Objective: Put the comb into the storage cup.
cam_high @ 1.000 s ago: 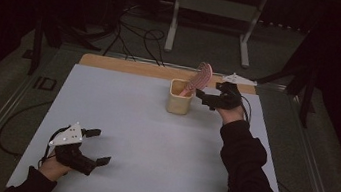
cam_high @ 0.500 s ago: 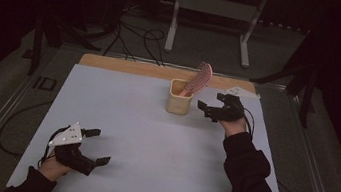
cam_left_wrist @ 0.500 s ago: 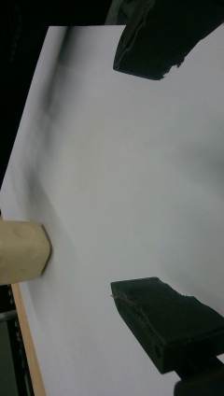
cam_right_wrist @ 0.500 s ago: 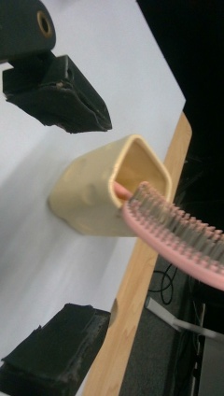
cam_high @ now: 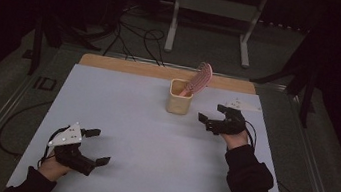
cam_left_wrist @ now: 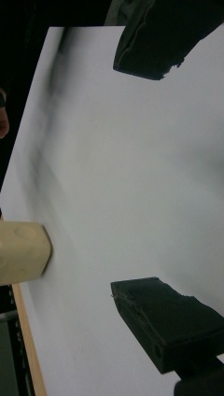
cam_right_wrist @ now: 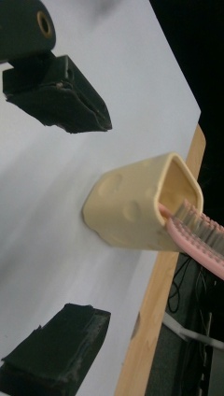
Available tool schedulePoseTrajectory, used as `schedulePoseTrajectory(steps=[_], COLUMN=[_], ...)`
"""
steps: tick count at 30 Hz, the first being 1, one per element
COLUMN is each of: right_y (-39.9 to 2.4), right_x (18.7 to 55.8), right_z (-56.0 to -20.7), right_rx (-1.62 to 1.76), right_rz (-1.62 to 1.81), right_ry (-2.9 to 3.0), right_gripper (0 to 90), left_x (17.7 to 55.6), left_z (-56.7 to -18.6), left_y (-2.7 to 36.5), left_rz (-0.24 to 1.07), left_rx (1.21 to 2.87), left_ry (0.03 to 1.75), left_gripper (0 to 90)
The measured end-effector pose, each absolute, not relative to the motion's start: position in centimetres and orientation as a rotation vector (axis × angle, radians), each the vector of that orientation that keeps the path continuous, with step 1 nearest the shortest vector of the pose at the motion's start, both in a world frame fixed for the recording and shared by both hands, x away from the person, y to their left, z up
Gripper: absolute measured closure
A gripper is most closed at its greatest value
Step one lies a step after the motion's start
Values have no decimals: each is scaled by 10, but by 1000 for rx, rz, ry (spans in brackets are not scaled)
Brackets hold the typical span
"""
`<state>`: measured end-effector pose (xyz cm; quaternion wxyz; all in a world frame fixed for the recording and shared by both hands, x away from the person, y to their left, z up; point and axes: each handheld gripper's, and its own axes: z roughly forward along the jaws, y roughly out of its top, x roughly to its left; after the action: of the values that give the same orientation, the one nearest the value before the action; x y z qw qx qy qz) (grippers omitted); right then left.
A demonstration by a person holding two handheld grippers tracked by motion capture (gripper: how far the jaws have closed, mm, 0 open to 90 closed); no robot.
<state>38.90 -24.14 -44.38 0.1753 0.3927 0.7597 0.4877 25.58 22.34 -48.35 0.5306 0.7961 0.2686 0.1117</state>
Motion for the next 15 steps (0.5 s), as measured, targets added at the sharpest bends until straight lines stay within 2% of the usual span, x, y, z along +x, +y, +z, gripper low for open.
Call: schedulePoseTrajectory(steps=[15], right_y=[-248], right_x=[363], right_z=[-467], right_rx=[1118], right_rz=[1351], right_ry=[2187], right_gripper=[81], left_x=[255], left_z=[-483], left_y=[224], left_rz=[267], left_rx=[1902], left_ry=[640], left_gripper=[0])
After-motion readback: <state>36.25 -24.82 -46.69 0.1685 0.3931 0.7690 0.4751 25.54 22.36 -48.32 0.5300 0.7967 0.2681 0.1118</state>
